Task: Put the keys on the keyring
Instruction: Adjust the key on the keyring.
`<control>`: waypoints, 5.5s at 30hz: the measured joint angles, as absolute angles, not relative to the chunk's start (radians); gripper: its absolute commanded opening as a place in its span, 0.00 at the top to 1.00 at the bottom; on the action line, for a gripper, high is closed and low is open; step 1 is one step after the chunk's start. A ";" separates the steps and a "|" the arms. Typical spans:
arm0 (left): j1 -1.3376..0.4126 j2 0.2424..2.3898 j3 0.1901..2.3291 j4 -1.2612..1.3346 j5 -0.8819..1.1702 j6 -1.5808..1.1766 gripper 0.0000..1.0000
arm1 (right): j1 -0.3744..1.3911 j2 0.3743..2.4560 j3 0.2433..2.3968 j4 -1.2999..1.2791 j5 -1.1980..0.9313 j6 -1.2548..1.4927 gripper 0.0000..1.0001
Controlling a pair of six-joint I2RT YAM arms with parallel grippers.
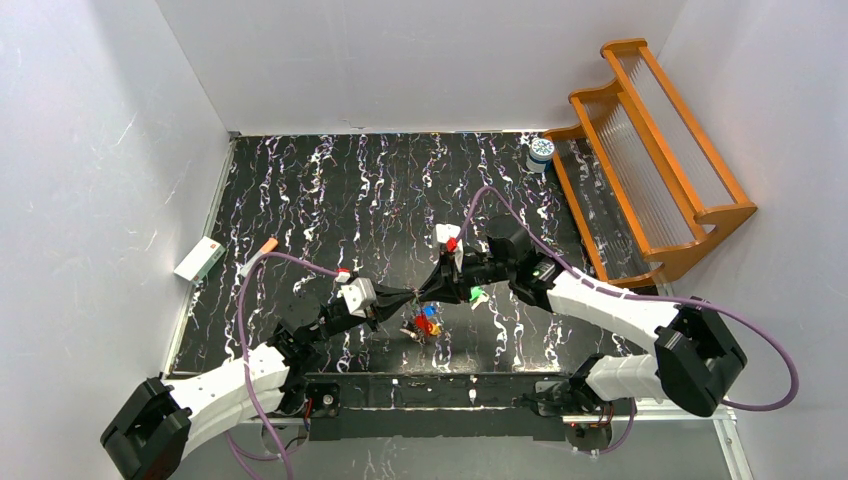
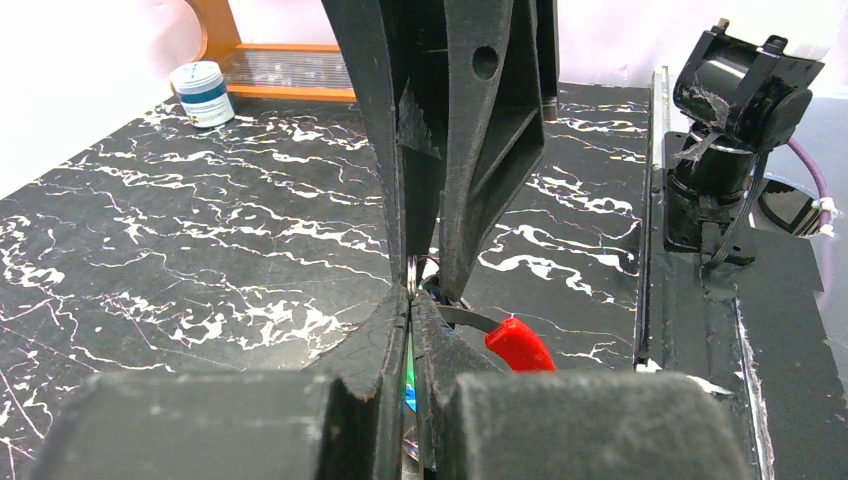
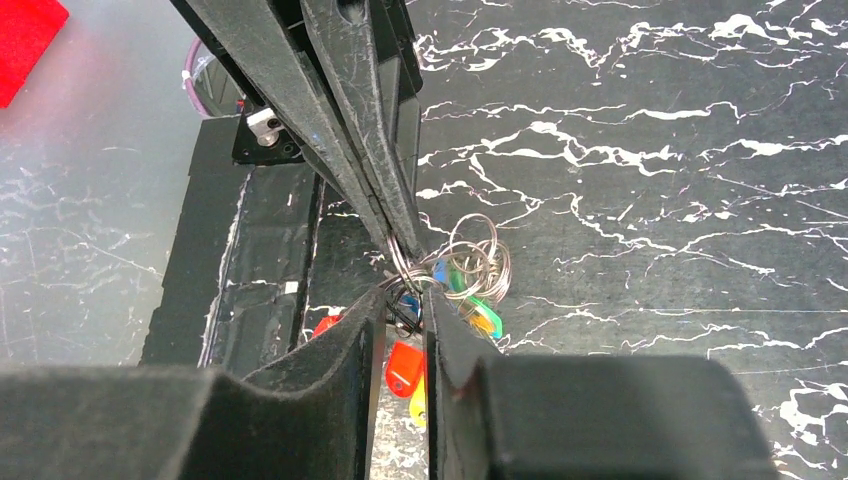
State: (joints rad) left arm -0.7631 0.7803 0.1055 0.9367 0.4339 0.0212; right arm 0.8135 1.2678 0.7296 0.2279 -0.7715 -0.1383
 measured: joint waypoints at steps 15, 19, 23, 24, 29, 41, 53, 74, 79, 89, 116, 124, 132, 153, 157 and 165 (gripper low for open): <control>-0.763 0.791 0.105 0.938 0.452 0.021 1.00 | 0.813 1.284 0.746 0.243 -0.790 -0.143 0.99; -0.763 0.791 0.105 0.938 0.452 0.013 1.00 | 0.813 1.285 0.748 0.236 -0.790 -0.159 0.99; -0.763 0.791 0.105 0.935 0.451 0.015 0.83 | 0.814 1.285 0.763 0.202 -0.779 -0.186 0.99; -0.763 0.791 0.105 0.934 0.450 0.018 0.79 | 0.815 1.284 0.770 0.181 -0.771 -0.192 0.99; -0.763 0.788 0.107 0.926 0.427 0.033 0.69 | 0.815 1.284 0.827 0.022 -0.700 -0.258 0.99; -0.763 0.782 0.213 0.688 0.398 0.139 0.66 | 0.857 1.346 1.003 -0.336 -0.527 -0.405 0.99; -0.763 0.840 0.239 0.597 0.463 0.189 0.73 | 0.937 1.398 1.053 -0.446 -0.451 -0.456 0.99; -0.770 0.947 0.244 0.682 0.552 0.180 0.86 | 0.952 1.409 1.063 -0.450 -0.447 -0.460 0.99; -0.774 0.973 0.244 0.708 0.558 0.178 0.93 | 0.952 1.409 1.064 -0.451 -0.450 -0.459 0.99; -0.775 0.986 0.244 0.718 0.543 0.175 1.00 | 0.956 1.409 1.064 -0.451 -0.439 -0.453 0.86; -0.781 0.758 0.012 1.052 0.330 -0.053 1.00 | 0.892 1.203 0.834 0.082 -0.493 0.019 0.46; -0.781 0.764 0.010 1.116 0.329 -0.070 1.00 | 0.892 1.243 0.836 0.090 -0.520 0.094 0.59; -0.781 0.766 0.010 1.121 0.329 -0.071 1.00 | 0.892 1.258 0.849 0.019 -0.531 0.103 0.76; -0.781 0.776 0.010 1.122 0.329 -0.068 1.00 | 0.892 1.269 0.849 0.000 -0.550 0.074 0.99; -0.781 0.775 0.010 1.113 0.329 -0.067 1.00 | 0.892 1.304 0.849 0.005 -0.554 0.071 0.97; -0.781 0.774 0.010 1.104 0.329 -0.064 1.00 | 0.892 1.324 0.849 0.008 -0.554 0.047 0.61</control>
State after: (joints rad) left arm -0.7815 0.7742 0.0097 1.1038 0.3290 -0.0639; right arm 0.8921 1.3243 0.8494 0.0078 -0.5537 0.0475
